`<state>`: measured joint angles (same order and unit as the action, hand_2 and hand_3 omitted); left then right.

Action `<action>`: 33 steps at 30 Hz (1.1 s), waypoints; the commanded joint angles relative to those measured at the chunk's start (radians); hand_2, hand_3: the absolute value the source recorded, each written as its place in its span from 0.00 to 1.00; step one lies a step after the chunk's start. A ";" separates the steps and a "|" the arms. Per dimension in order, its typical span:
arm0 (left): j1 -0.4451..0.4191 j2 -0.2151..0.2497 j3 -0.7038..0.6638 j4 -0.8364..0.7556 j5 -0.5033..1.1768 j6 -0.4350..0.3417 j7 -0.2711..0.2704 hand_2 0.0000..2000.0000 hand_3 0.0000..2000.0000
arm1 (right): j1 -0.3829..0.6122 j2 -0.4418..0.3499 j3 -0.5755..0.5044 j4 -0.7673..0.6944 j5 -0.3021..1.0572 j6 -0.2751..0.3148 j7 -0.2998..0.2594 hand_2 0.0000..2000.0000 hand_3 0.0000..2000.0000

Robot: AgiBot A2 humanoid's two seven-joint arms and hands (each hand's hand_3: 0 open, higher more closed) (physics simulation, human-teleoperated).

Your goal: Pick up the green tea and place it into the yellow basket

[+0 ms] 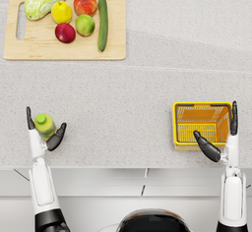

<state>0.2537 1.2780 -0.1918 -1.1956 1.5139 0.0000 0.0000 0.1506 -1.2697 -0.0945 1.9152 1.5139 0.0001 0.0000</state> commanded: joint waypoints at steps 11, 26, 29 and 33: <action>0.139 0.009 0.006 0.295 -0.001 -0.027 -0.003 1.00 0.49 | -0.008 -0.015 0.029 0.003 0.000 0.000 0.000 0.00 0.00; 0.170 0.065 0.296 -0.549 0.000 -0.038 -0.006 1.00 1.00 | 0.143 -0.138 0.354 -0.128 0.000 0.000 0.000 0.00 0.00; 0.220 0.111 0.389 -0.550 0.000 -0.035 -0.007 1.00 1.00 | 0.184 -0.172 0.407 -0.152 0.000 0.000 0.000 0.00 0.00; 0.270 0.173 0.473 -0.555 0.000 -0.034 -0.008 1.00 1.00 | 0.223 -0.209 0.469 -0.190 0.000 0.000 0.000 0.00 0.00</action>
<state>0.4726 1.4166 0.2251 -1.7373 1.5140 -0.0345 -0.0077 0.3366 -1.4557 0.3356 1.7444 1.5137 0.0000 0.0000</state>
